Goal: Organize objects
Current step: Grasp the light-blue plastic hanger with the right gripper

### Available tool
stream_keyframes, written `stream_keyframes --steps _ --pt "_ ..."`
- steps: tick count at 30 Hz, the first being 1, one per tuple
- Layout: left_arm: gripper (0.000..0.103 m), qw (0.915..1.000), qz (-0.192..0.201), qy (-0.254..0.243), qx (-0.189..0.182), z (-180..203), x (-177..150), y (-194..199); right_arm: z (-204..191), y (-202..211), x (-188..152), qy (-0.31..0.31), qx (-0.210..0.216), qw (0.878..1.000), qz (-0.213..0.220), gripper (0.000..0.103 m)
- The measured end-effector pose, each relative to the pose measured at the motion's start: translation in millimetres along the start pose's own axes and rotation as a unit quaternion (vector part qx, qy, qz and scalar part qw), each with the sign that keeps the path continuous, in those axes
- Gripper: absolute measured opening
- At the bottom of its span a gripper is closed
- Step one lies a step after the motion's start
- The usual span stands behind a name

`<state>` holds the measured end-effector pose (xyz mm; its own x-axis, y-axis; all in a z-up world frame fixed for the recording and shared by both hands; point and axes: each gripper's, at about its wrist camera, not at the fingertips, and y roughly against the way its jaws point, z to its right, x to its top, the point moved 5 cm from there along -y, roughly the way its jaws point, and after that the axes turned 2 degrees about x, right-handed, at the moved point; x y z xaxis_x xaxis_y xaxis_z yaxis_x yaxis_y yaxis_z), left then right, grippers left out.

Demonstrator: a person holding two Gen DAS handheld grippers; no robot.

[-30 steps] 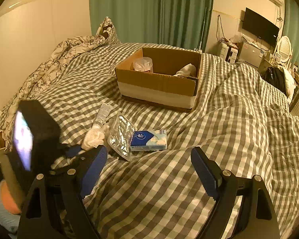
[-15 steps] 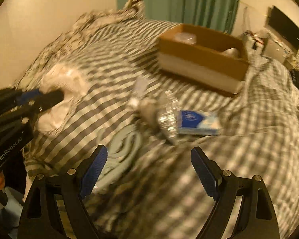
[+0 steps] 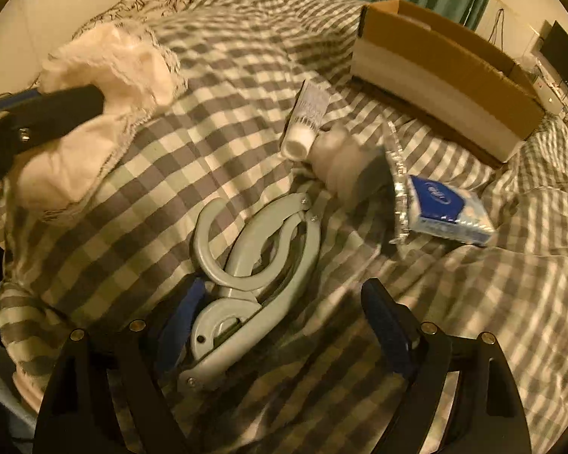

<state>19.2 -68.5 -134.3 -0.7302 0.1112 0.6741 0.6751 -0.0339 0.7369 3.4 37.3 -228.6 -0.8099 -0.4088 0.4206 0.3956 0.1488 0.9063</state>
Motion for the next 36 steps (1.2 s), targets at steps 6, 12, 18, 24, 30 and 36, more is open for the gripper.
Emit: stream_keyframes --steps 6,12,18,24,30,36 --pt "0.013 1.0 -0.002 0.005 -0.007 0 -1 -1 0 -7 -1 -0.014 0.042 0.999 -0.014 0.068" --pt "0.013 1.0 0.001 0.002 -0.004 2 0 0 6 17 -5 0.005 0.003 1.0 0.006 0.023" --pt "0.013 1.0 0.0 -0.003 -0.005 7 -1 0 15 21 -3 -0.003 -0.007 1.0 0.01 0.02" --pt "0.013 0.9999 0.005 -0.01 -0.004 12 0 4 8 14 1 0.007 0.004 1.0 0.013 0.016" --pt "0.013 0.9998 0.013 -0.013 -0.006 16 5 9 22 62 7 -0.008 0.01 0.997 0.073 0.013" --pt "0.013 0.9994 0.031 -0.011 -0.009 25 26 20 34 126 30 -0.002 0.002 0.988 0.153 0.013"
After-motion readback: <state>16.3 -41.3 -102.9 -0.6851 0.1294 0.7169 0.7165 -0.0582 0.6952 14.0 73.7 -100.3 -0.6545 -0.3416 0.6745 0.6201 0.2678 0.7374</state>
